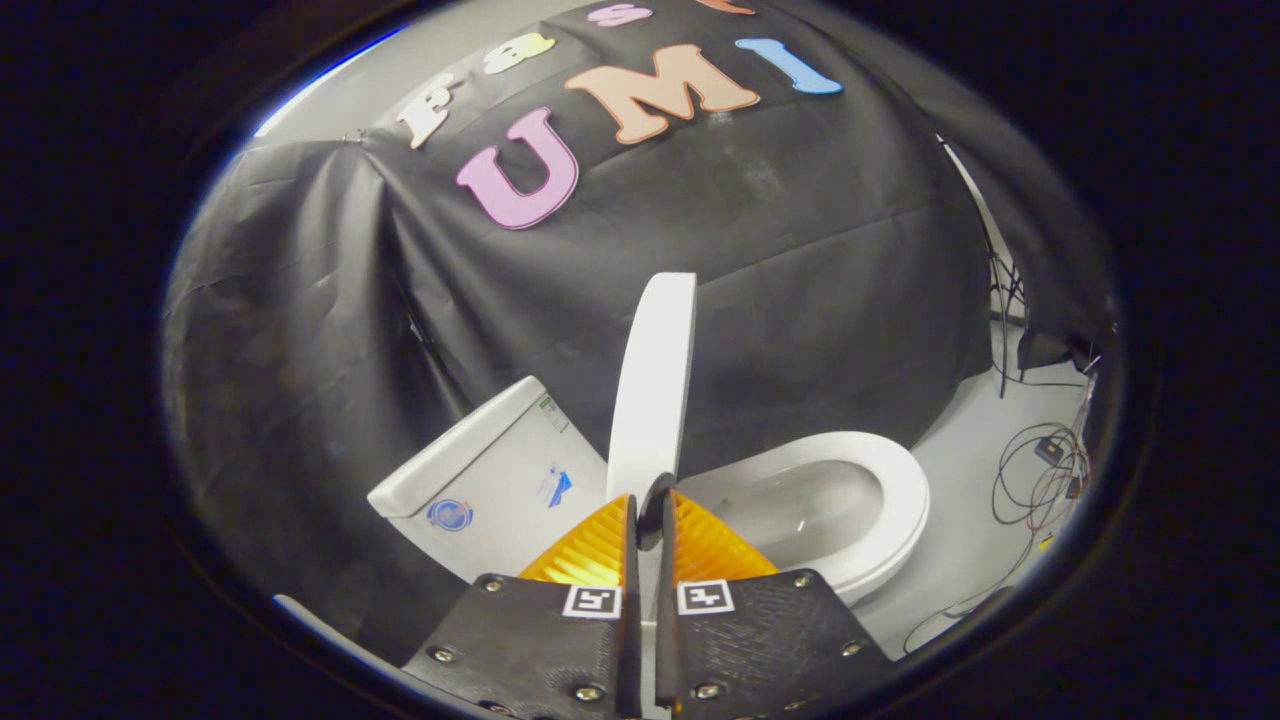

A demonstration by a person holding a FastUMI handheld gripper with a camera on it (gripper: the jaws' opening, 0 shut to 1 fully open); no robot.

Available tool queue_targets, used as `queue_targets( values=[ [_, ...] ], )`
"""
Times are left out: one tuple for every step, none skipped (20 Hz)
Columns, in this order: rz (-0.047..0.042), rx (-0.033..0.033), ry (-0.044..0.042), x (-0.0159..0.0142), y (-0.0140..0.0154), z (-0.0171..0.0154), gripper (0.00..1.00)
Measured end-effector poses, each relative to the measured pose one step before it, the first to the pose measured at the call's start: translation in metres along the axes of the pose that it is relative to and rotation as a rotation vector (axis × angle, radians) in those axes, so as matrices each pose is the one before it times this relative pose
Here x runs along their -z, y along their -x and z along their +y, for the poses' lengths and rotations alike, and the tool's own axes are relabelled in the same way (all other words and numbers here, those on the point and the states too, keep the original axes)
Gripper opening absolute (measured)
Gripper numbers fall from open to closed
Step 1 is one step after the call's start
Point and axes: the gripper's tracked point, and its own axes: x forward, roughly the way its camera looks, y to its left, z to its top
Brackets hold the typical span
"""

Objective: Open the toilet lid.

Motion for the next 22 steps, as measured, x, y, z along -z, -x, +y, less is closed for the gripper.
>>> queue_targets(
  values=[
    [-0.00286,-0.00287,0.00302,-0.00081,-0.00056,0.00372,0.06],
    [-0.00206,-0.00107,0.00186,-0.00072,0.0,0.00293,0.06],
    [-0.00374,-0.00278,-0.00194,-0.00058,-0.00087,0.00317,0.06],
    [-0.00306,-0.00499,0.00167,0.00029,0.00001,0.00373,0.06],
    [-0.00258,-0.0061,0.00056,0.00002,-0.00056,0.00326,0.06],
    [-0.00095,-0.00272,0.00619,0.0,-0.00112,0.0044,0.06],
    [-0.00236,0.00049,0.00944,-0.00077,-0.00061,0.00368,0.06],
    [-0.00173,0.00327,0.01496,0.00017,-0.00093,0.00301,0.06],
    [-0.00256,0.00429,0.01625,-0.00076,-0.00042,0.00268,0.06],
    [-0.00206,0.00584,0.01354,-0.00014,0.0011,0.00284,0.06],
    [-0.00226,0.00525,0.00927,-0.00079,-0.00009,0.00321,0.06],
    [-0.00238,0.00188,0.01155,0.00113,-0.00027,0.00363,0.06],
    [-0.00309,-0.00026,0.0118,-0.00026,-0.00075,0.00377,0.06],
    [-0.00249,-0.00002,0.01015,-0.00041,-0.00014,0.00355,0.06],
    [-0.00162,0.00121,0.00813,0.00015,-0.00104,0.00276,0.06],
    [-0.00225,0.00127,0.00525,-0.00025,-0.00074,0.00251,0.06],
    [-0.00253,-0.00086,0.00524,-0.00028,-0.00053,0.00315,0.06],
    [-0.00229,-0.0025,0.00478,-0.00038,0.0,0.00444,0.06],
    [-0.00232,-0.00197,0.00467,-0.00049,-0.00038,0.00316,0.06],
    [-0.0023,-0.00106,0.00296,-0.00001,-0.00088,0.00347,0.06],
    [-0.00296,-0.00091,0.00071,-0.0008,-0.00112,0.00308,0.06],
    [-0.00365,-0.00232,-0.00316,0.00057,0.00035,0.0026,0.06]
  ],
)
